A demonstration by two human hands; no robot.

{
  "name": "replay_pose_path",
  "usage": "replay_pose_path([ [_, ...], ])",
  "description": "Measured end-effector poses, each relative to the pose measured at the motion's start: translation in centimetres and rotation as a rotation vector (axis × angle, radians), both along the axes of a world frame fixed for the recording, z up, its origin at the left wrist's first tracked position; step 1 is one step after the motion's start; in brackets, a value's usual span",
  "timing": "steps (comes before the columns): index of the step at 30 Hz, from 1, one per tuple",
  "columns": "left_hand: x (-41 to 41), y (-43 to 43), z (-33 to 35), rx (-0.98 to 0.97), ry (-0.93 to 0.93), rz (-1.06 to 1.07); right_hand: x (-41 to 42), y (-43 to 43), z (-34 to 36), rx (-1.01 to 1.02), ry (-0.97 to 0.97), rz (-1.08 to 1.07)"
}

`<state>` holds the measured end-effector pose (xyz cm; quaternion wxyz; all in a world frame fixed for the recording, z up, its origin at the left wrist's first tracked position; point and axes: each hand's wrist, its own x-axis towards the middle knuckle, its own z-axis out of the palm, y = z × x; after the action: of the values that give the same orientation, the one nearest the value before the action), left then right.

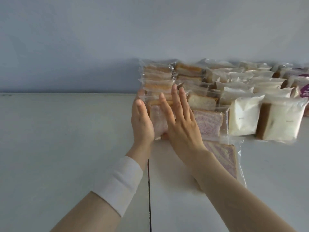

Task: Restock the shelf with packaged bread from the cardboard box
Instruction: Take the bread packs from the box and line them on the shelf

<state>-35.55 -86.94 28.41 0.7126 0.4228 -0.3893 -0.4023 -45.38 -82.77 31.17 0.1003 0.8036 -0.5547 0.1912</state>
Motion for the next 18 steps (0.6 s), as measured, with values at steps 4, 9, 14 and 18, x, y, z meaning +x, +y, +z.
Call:
replay_pose_path([
  [4, -1.3, 0.6, -0.2, -0.012, -0.239, 0.201, -3.0, 1.8, 1.5, 0.06, 0.01, 0.129],
  [9, -1.2, 0.3, -0.4, 0.032, -0.321, 0.365, -10.8, 9.3, -0.6, 0.234, -0.422, -0.112],
  [14, -1.3, 0.4, -0.5, -0.027, -0.389, 0.371, -13.4, 10.0, -3.8, 0.48, -0.759, -0.105],
  [18, -1.6, 0.8, -0.8, -0.003, -0.429, 0.354, -12.3, 7.8, -5.7, 0.272, -0.893, -0.053],
])
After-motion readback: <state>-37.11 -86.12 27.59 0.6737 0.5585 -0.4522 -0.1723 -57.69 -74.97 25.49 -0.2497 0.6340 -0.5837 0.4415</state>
